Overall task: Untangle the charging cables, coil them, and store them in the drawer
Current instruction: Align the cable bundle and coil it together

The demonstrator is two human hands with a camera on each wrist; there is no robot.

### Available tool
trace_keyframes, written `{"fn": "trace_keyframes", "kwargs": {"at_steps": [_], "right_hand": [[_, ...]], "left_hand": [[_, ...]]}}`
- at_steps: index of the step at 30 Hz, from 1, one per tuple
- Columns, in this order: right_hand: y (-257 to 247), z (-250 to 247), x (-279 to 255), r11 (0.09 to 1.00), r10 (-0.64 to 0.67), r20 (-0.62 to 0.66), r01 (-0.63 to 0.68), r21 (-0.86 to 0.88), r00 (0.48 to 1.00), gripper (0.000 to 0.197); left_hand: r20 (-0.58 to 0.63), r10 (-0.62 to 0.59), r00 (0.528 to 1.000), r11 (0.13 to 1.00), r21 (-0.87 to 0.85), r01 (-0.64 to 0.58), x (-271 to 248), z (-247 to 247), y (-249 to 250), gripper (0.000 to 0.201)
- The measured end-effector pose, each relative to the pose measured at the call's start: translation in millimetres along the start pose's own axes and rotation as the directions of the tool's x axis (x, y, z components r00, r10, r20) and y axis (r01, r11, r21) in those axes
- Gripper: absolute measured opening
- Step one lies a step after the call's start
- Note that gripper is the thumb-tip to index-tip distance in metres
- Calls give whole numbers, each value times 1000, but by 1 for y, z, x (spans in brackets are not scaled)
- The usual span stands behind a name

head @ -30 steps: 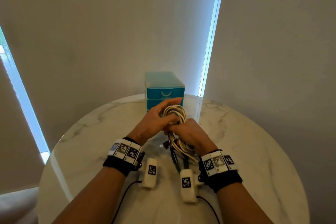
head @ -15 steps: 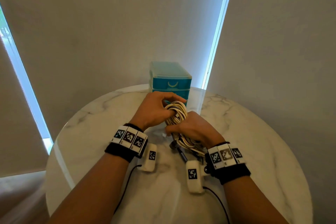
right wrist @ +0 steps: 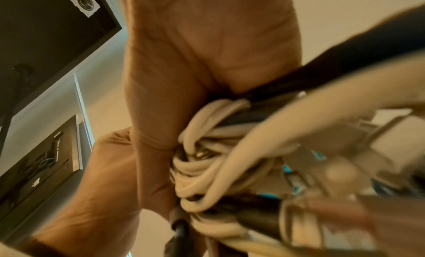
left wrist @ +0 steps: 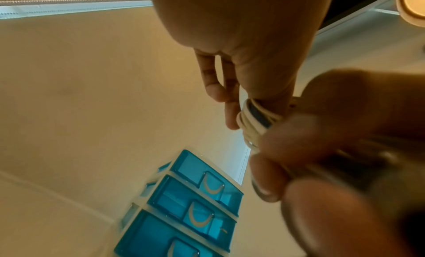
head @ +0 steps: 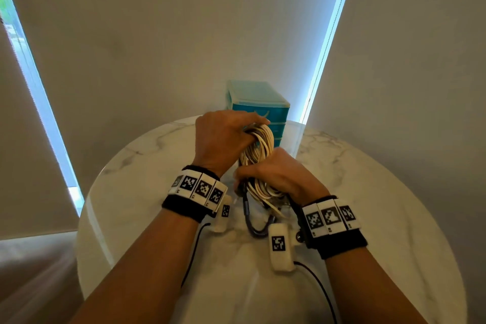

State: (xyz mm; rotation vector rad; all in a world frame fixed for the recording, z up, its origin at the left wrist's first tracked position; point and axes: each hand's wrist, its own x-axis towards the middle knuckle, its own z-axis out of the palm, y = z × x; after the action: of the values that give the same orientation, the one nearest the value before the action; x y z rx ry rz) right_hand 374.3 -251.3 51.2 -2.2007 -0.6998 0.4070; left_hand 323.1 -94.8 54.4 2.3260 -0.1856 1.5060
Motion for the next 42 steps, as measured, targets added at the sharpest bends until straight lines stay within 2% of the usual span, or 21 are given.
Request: {"fn": "trace_keyframes", "kwargs": {"at_steps": [2, 3, 5, 7, 9, 10, 12, 14, 16, 20, 25, 28, 29, 30, 32, 34, 36, 37, 38, 40, 42], "right_hand": [[2, 1, 2, 994, 25, 47, -30, 107, 999, 54], [4, 1, 0, 982, 27, 78, -41, 186, 997, 46], [9, -1, -7, 919, 13, 85, -46, 392, 996, 28], [21, -8, -8, 794, 49, -20, -26, 607, 999, 23], [34, -20, -4, 571, 79, -65, 8, 821, 995, 29], [38, -26, -2, 438, 62, -44, 13, 899, 997, 33], [44, -35, 0, 242, 45, -6, -4, 970, 999, 32], [49, -38, 1, 182, 29, 24, -29, 983, 999, 33], [51, -38, 2, 171, 15, 47, -49, 984, 999, 34], [54, -36, 5, 221, 2, 50, -49, 974, 999, 31], [51, -29, 8, 363, -8, -39, 40, 931, 999, 38], [48, -32, 6, 420, -27, -99, 101, 902, 995, 38], [48, -34, 6, 436, -50, -105, 116, 892, 993, 39], [47, -36, 5, 443, -70, -107, 127, 888, 992, 40], [46, -40, 4, 430, -97, -112, 143, 891, 989, 41], [48, -41, 4, 410, -99, -116, 146, 900, 988, 40], [52, -41, 5, 374, -85, -104, 129, 918, 991, 39], [53, -41, 6, 352, -82, -93, 116, 929, 992, 39], [54, -40, 7, 334, -78, -86, 107, 936, 993, 39], [55, -37, 8, 320, -67, -87, 104, 942, 994, 40], [56, -37, 10, 322, -59, -90, 104, 941, 994, 42]], "left_hand": [[45, -57, 997, 998, 6, 57, 2, 1, -1, 22], [113, -125, 986, 992, -5, 126, 2, 4, 0, 24], [309, -247, 918, 945, -133, 299, 2, 15, 1, 36], [512, -327, 794, 781, -328, 532, -1, 25, 5, 54], [691, -374, 618, 571, -353, 741, -5, 31, 13, 68], [753, -361, 551, 523, -326, 788, -8, 33, 19, 69], [826, -285, 486, 558, -270, 785, -10, 35, 32, 61], [843, -243, 480, 644, -230, 730, -12, 39, 37, 52], [847, -220, 484, 699, -210, 684, -13, 41, 33, 49], [854, -210, 476, 752, -171, 637, -12, 37, 23, 45], [774, -312, 550, 776, -126, 618, -12, 39, 13, 21], [713, -370, 595, 774, -118, 622, -7, 32, 14, 21], [701, -382, 602, 736, -163, 657, -6, 29, 15, 22], [710, -384, 590, 672, -224, 706, -5, 27, 19, 23], [752, -382, 537, 539, -290, 790, -5, 26, 24, 25], [819, -356, 450, 428, -286, 858, -6, 27, 25, 30], [886, -266, 379, 327, -287, 900, -7, 27, 25, 40], [900, -226, 373, 320, -293, 901, -8, 27, 25, 45], [900, -210, 383, 363, -292, 885, -9, 27, 26, 47], [879, -232, 416, 525, -248, 815, -11, 30, 28, 44], [874, -249, 418, 613, -192, 766, -11, 34, 27, 39]]}}
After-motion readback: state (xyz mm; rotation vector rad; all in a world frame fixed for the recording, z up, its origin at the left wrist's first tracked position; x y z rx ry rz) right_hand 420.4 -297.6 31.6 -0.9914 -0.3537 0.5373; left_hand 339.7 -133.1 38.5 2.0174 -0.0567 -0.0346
